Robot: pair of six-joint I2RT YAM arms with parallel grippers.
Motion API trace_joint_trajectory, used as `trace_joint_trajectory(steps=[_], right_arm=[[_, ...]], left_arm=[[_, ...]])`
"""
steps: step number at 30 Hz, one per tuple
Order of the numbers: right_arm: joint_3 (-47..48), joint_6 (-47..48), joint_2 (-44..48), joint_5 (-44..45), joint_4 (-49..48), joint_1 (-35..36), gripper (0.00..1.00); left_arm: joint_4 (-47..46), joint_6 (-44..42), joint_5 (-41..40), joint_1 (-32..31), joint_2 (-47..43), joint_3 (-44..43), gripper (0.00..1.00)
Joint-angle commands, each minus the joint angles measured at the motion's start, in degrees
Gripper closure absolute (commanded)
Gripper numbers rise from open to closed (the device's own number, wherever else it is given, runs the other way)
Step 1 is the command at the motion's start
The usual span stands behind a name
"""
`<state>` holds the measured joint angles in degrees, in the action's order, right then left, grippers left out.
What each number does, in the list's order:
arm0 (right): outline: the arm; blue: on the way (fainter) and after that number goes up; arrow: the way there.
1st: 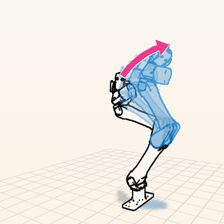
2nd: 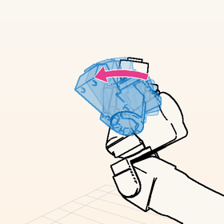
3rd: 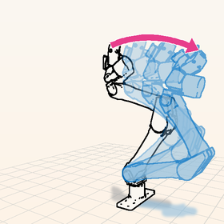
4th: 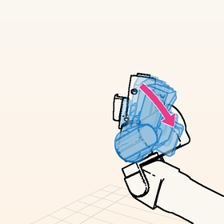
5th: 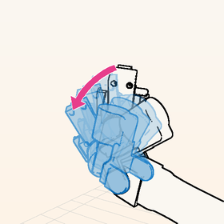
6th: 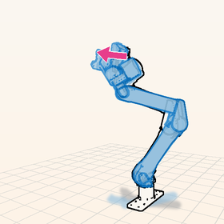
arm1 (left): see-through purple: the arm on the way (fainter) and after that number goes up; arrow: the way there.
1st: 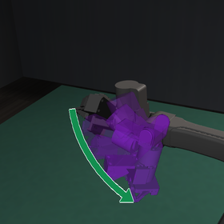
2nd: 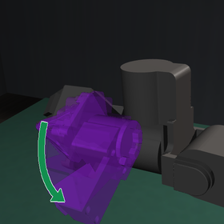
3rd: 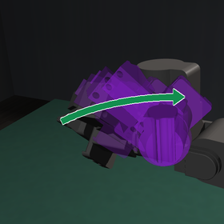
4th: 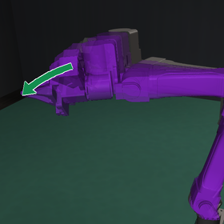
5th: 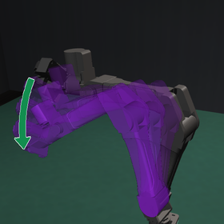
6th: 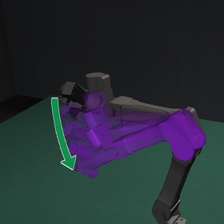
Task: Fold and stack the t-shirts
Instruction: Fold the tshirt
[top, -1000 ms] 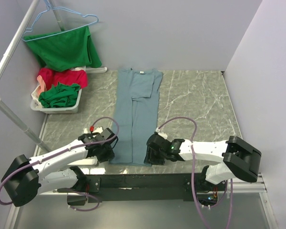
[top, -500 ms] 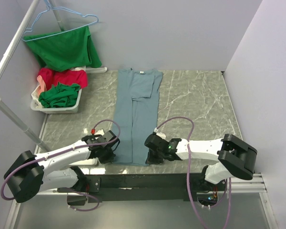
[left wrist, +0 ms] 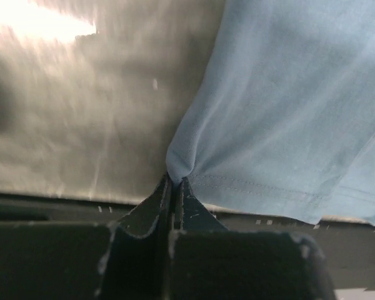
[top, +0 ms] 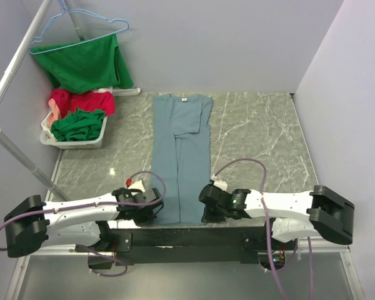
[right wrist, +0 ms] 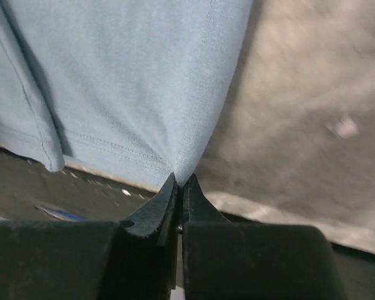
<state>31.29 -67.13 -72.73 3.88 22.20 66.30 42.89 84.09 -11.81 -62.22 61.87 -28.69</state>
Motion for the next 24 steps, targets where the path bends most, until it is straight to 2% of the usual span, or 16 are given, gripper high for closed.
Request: trace_joint_trajectory(steps=[1,6,12,17,20,24], right_arm=[[-3.94,-1.42,4.96,1.75,8.03,1.11,1.00],[-6.94,-2.83,10.85,1.31,9.09,1.90,1.00],[-6.77,-4.32,15.16,2.53,11.29,3.92,1.00],[-4.49,-4.94,18.93,5.52,14.01,4.45,1.00],[-3.43,-4.94,20.17,7.63,14.81,4.45,1.00],[-0.98,-4.32,19.73,9.91,15.33,4.45,1.00]], left_arm=[[8.26,9.06,-0.84,-7.29,3.08,-1.46,0.99],[8.26,15.03,-0.58,-15.28,9.14,-4.18,0.99],[10.01,20.48,-2.42,-19.87,10.91,-7.43,0.99],[15.63,23.74,-8.74,-20.05,6.52,-10.33,0.99],[21.08,24.89,-13.47,-19.96,7.12,-14.10,0.99],[23.72,24.37,-17.97,-18.91,8.80,-18.59,0.99]])
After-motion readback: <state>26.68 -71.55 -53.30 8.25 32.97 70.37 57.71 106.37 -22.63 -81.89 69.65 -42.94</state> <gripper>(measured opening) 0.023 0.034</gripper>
